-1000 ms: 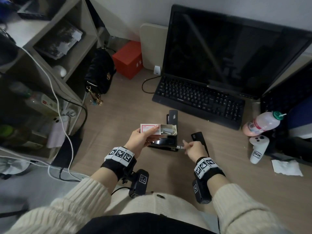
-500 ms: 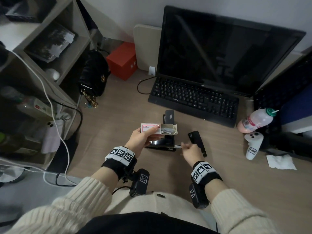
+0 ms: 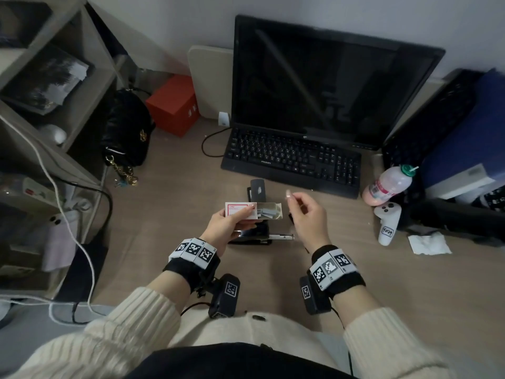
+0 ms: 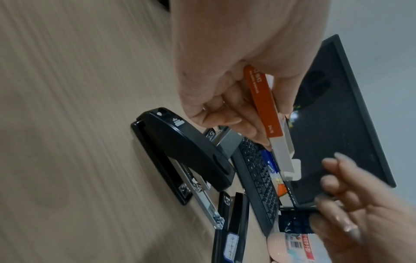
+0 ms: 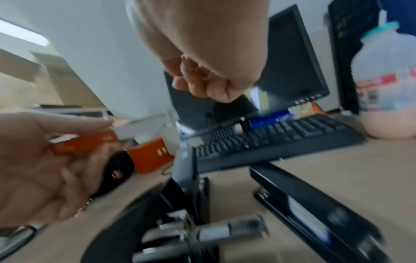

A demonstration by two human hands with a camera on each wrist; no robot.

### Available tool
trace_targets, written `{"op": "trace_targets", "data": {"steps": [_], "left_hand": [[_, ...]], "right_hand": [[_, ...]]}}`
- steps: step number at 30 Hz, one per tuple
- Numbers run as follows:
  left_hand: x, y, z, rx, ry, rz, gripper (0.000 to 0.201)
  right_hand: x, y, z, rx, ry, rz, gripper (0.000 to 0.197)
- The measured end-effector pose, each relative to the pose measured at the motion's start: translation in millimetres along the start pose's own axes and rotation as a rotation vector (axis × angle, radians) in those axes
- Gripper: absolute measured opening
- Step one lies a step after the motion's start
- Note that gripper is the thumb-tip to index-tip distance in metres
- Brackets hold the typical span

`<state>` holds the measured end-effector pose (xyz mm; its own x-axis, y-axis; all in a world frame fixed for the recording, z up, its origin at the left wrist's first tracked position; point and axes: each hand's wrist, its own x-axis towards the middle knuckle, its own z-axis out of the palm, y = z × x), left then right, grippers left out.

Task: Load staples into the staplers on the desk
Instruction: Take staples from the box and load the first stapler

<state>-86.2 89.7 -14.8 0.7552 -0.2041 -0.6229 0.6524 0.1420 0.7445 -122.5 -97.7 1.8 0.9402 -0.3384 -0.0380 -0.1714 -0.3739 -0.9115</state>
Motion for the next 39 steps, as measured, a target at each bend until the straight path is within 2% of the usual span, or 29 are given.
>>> {"op": "trace_targets", "data": {"steps": [3, 5, 7, 10, 15, 20, 28, 39], "left_hand": [[-1, 2, 2, 0.006, -0.007, -0.01, 0.039], [-3, 3, 2, -0.008, -0.021, -0.015, 0.038], [-5, 4, 1, -0.008, -0.037, -0.011, 0.038], [-7, 3, 0, 0.0, -0.05, -0.007, 0.036], [-8, 1, 2, 0.015, -0.054, -0.001, 0.035], [-7, -1, 2, 0.039, -0.066, 0.005, 0.045], [-6, -1, 4, 0.039, -0.063, 0.001, 0.048], [-3, 0, 3, -0.001, -0.061, -0.012, 0.046]], "right_hand": [[-1, -11, 3, -0.144, -0.128, -0.123, 0.02], [-3, -9, 4, -0.335, -0.183, -0.152, 0.017], [-5, -5, 5, -0.398, -0.195, -0.135, 0.021], [-8, -3, 5, -0.347, -0.205, -0.113, 0.025], [-8, -3, 5, -0.209, -0.239, -0.058, 0.016], [-9, -1, 4, -0.207, -0.25, -0.077, 0.01], [-10, 1, 2, -0.222, -0.229, -0.069, 0.009], [-6, -16, -6, 0.212, -0.088, 0.055, 0.01]]}}
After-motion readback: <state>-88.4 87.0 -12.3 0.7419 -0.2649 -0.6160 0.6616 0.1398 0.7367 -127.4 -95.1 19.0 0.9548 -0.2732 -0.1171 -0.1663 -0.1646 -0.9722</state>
